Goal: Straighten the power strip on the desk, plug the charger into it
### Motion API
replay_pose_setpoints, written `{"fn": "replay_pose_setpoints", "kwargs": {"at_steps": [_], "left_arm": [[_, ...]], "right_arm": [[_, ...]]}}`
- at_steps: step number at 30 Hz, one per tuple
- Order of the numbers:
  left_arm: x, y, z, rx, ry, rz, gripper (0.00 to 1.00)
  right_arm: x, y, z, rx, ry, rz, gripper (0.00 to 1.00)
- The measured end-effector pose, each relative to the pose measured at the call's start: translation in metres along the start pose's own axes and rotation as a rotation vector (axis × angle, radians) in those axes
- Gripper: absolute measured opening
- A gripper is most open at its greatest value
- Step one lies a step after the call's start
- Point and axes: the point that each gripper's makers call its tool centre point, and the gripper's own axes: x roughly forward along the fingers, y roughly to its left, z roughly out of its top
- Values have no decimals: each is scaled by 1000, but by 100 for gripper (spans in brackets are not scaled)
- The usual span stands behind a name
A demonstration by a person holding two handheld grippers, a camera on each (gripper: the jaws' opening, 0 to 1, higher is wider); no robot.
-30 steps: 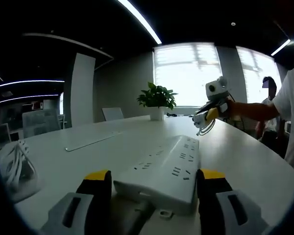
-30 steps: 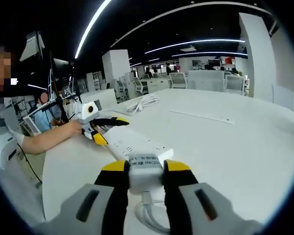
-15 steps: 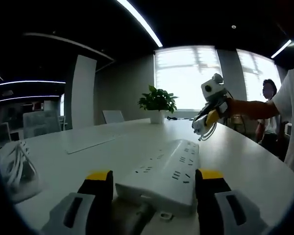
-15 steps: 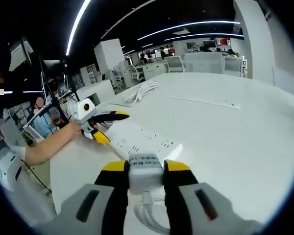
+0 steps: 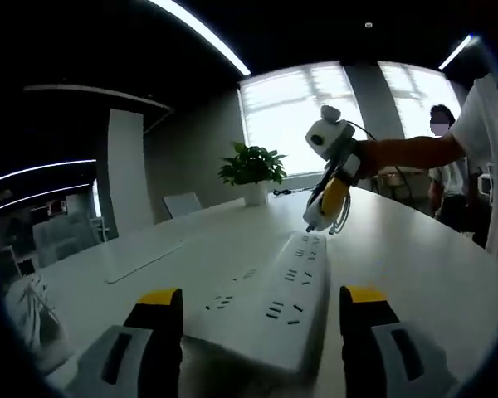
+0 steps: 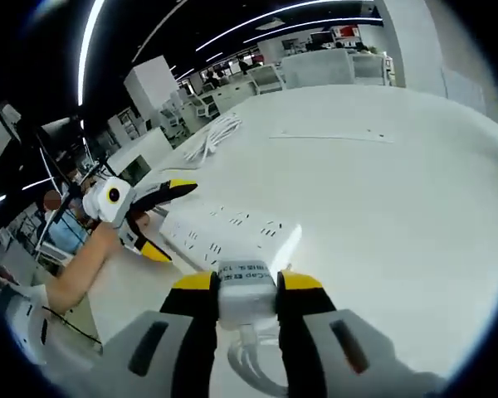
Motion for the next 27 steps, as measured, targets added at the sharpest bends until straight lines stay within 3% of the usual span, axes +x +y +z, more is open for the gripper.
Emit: {"fn": "replay_pose_setpoints", "kwargs": {"at_steps": [11,15,16,27], "left_arm": [[13,-5,8,62,38,-33,76],[18,-9,-12,107,183,-44,67],[22,-11,-5,114,150,-46,67],[34,-20,-2,177,266,-123,66]], "right_arm": [[-1,4,4,38,105,-77,27],[0,0,2,71,160,-106,27],[1,-1,1,71,169,-114,27],[10,-5,3,77,245,-157,27]]}}
